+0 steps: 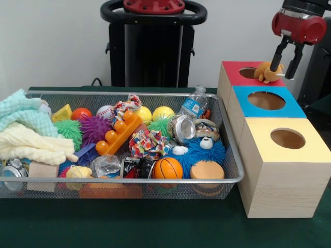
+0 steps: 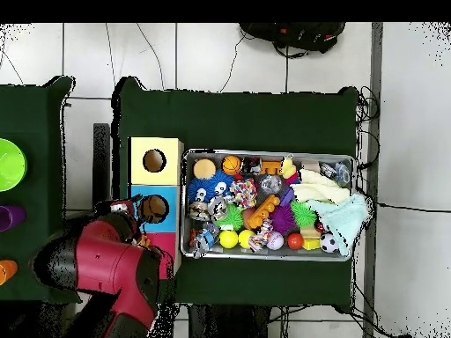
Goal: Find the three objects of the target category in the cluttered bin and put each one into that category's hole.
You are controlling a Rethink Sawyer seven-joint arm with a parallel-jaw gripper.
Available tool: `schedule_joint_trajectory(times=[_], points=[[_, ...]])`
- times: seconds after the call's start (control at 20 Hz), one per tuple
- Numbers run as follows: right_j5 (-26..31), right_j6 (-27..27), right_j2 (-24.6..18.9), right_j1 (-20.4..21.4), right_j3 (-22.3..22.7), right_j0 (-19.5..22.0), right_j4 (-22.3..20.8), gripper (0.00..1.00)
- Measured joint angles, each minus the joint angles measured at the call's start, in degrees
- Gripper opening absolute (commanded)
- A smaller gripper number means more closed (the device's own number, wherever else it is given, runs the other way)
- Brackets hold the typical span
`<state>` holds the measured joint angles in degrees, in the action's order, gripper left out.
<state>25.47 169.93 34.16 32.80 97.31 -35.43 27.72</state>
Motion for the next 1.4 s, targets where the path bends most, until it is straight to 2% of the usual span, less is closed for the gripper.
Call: schedule_joint_trajectory(times=[0.75,1.2,1.4], points=[[-0.57,0.0,-0.45,-1.83,0.0,-2.86,1.85,1.0],[-7.98,0.0,-3.76,-1.99,1.1,-1.73,1.96,1.0],[-9.55,0.0,-4.65,-2.0,1.34,-1.27,1.96,1.0]])
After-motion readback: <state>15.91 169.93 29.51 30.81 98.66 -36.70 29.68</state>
